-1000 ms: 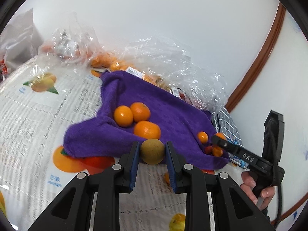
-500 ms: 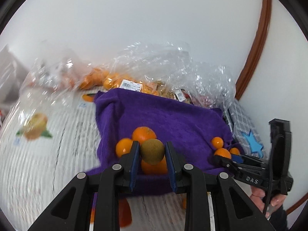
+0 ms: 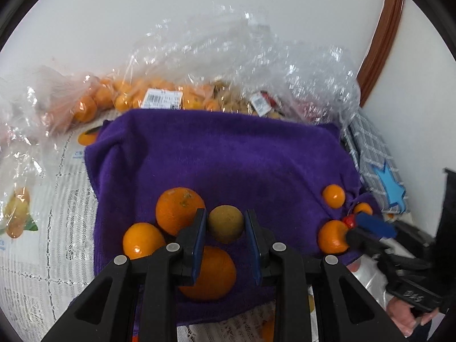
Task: Organize fruits
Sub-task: 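Lower the orange and the yellow-green fruit onto the towel and open both grippers, then grasp a small yellow-green fruit with the right gripper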
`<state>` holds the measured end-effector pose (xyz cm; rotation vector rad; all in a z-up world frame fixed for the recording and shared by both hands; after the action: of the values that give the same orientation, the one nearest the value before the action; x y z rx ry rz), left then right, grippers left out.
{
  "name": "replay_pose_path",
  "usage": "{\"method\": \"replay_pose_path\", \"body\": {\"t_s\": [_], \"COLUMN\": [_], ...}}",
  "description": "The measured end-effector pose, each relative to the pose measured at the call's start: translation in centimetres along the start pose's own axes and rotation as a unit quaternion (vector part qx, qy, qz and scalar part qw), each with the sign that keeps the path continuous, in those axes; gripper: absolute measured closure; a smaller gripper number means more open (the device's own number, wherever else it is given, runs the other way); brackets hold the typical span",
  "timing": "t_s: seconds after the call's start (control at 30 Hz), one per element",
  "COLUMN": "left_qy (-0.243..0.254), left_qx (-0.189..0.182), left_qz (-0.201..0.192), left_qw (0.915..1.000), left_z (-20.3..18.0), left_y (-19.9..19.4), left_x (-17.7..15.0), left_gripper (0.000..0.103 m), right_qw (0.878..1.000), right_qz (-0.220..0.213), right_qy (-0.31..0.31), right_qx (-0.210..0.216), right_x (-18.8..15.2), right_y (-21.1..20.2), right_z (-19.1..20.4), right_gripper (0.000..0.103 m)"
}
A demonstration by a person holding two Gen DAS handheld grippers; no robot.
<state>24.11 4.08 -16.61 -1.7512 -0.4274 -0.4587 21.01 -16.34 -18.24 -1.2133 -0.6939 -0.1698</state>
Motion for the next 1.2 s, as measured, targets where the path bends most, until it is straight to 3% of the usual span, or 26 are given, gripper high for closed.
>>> {"method": "replay_pose_path", "body": {"t_s": [0.3, 0.57, 0.77, 0.9, 1.03, 1.2], "left_qy": [0.033, -0.008, -0.031, -0.042, -0.06, -0.089], "left_qx": [0.052, 0.008, -0.004, -0.002, 0.004, -0.02], "left_qz": [0.025, 0.009, -0.042, -0.044, -0.042, -0.048], "left_qw": [0.9978, 0.9999, 0.9986, 0.9981, 0.9973, 0.9947], "left_z": [-1.5, 0.0, 2.0, 3.6, 5.7, 7.5], "left_y": [1.3, -0.6, -4.3, -5.4, -5.6, -5.5], "left_x": [0.1, -0.6, -3.3, -5.2, -7.2, -9.3], "left_gripper": [0.077, 0.075, 0.075, 0.075, 0.075, 0.075], "right_qw": [1.0, 0.999, 0.999, 0.999, 0.999, 0.999], "right_qz": [-0.02, -0.024, -0.034, -0.035, -0.032, 0.007], "right_qy": [0.016, 0.019, -0.001, -0.016, -0.018, -0.039], "right_qx": [-0.001, 0.008, -0.006, -0.007, 0.019, 0.02], "right_x": [0.0, -0.3, -0.8, -1.4, -2.5, -3.5], "right_y": [-1.4, -1.5, -1.7, -2.1, -2.7, -1.3], "right_z": [-0.9, -0.9, 0.4, 2.0, 3.6, 5.9], "right_gripper": [0.055, 0.054, 0.054, 0.064, 0.065, 0.072]}}
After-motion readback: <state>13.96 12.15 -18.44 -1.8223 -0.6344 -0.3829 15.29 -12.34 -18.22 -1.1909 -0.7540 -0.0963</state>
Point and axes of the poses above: each gripper's, at about its wrist camera, not at the fingertips, and y roughly the way its jaws point, z to its left, x to its top, the point moved 1 cm from there along y, roughly the way its jaws point, and after that the axes turned 9 degrees about z, right-handed, at the moved point
